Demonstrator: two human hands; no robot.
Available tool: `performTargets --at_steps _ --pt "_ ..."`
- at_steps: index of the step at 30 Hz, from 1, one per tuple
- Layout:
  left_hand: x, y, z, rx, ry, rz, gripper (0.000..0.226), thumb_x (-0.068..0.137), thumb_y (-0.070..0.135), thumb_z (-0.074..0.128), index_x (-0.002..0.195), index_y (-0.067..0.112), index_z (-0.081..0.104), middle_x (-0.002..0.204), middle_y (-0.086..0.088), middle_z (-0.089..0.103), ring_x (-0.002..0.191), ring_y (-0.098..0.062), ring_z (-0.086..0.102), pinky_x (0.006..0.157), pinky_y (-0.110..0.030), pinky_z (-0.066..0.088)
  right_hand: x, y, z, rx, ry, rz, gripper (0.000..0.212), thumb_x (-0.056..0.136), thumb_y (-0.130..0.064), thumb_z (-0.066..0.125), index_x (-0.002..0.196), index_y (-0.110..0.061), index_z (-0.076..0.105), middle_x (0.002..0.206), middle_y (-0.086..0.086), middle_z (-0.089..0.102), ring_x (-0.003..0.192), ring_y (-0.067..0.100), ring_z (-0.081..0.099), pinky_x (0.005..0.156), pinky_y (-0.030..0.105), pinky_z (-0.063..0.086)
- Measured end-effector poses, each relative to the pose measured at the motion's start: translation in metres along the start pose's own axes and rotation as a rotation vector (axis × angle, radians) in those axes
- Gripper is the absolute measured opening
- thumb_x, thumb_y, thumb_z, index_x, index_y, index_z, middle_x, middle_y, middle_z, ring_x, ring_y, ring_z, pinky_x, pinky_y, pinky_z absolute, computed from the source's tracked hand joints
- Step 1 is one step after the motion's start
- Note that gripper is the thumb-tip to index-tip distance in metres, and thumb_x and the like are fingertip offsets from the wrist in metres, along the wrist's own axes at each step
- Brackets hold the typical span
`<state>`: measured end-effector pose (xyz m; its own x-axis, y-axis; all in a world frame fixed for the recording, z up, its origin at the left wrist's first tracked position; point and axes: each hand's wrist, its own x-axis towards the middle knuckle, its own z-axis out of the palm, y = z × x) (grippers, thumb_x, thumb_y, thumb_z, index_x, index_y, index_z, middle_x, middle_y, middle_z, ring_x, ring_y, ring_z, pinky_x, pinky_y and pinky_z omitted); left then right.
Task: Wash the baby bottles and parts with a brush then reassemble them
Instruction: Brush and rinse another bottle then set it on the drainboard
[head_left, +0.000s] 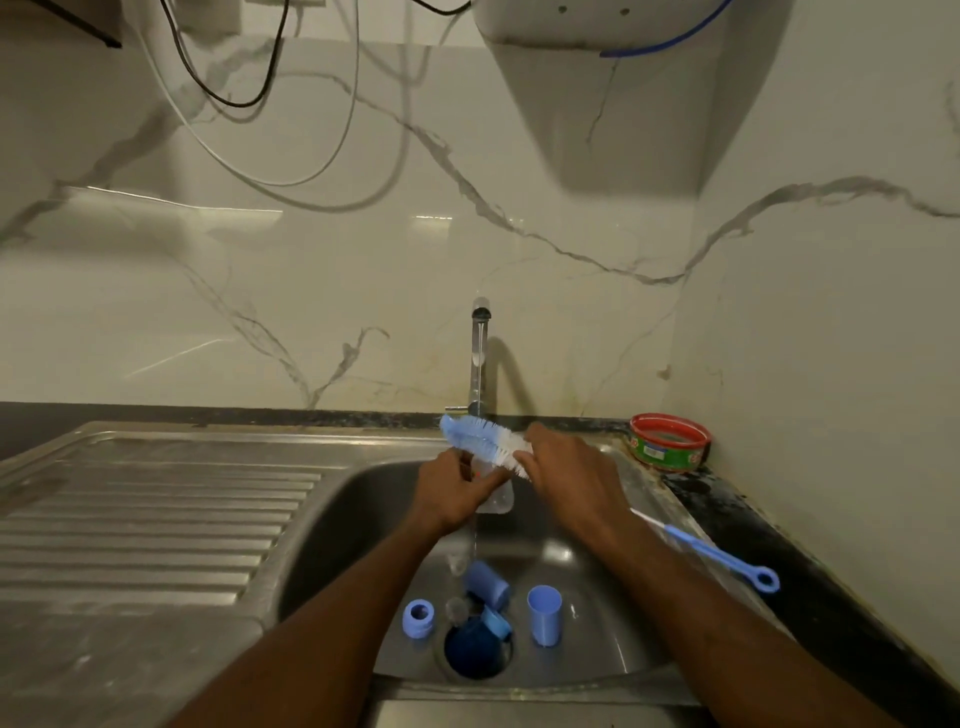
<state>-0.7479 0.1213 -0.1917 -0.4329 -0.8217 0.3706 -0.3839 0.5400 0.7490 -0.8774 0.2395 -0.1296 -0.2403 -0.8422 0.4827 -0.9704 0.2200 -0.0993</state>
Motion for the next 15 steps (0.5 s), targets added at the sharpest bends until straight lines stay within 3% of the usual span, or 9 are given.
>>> performTargets --at_steps 3,6,10,15 --pt "-0.001 0.002 -0.001 0.058 0.003 -0.004 0.047 0.085 0.067 0.066 0.107 0.026 0.062 0.098 0.005 0.069 0.086 -0.008 0.064 0.082 -0.031 0.057 0.007 0.013 -0.001 -0.060 0.004 0.106 0.031 0.099 -0.035 0.060 0.126 -0.021 0.052 0.118 0.003 0.066 0.098 0.023 0.066 0.073 0.034 0.048" --pt "0.001 -0.004 -0.009 0.266 0.085 0.012 0.057 0.078 0.063 0.076 0.122 0.030 0.060 0.108 0.009 0.061 0.103 -0.012 0.056 0.088 -0.032 0.051 0.005 0.029 -0.001 -0.216 0.108 0.147 0.019 0.098 -0.026 0.061 0.114 -0.020 0.055 0.106 0.003 0.071 0.085 0.023 0.070 0.060 0.033 0.044" --pt "0.003 -0.019 -0.016 0.697 0.074 0.166 0.060 0.074 0.045 0.084 0.128 0.036 0.058 0.128 0.003 0.052 0.121 -0.020 0.040 0.095 -0.033 0.044 0.000 0.041 -0.002 -0.195 0.120 0.168 0.014 0.101 -0.024 0.056 0.113 -0.019 0.058 0.106 0.004 0.071 0.090 0.026 0.070 0.061 0.034 0.043" --pt "0.012 -0.019 -0.015 0.975 -0.003 0.372 0.059 0.076 0.031 0.084 0.130 0.037 0.059 0.139 0.004 0.046 0.131 -0.024 0.036 0.105 -0.038 0.040 -0.004 0.041 -0.001 -0.223 0.077 0.151 0.017 0.101 -0.028 0.055 0.114 -0.021 0.063 0.110 0.003 0.071 0.097 0.024 0.070 0.064 0.032 0.038"
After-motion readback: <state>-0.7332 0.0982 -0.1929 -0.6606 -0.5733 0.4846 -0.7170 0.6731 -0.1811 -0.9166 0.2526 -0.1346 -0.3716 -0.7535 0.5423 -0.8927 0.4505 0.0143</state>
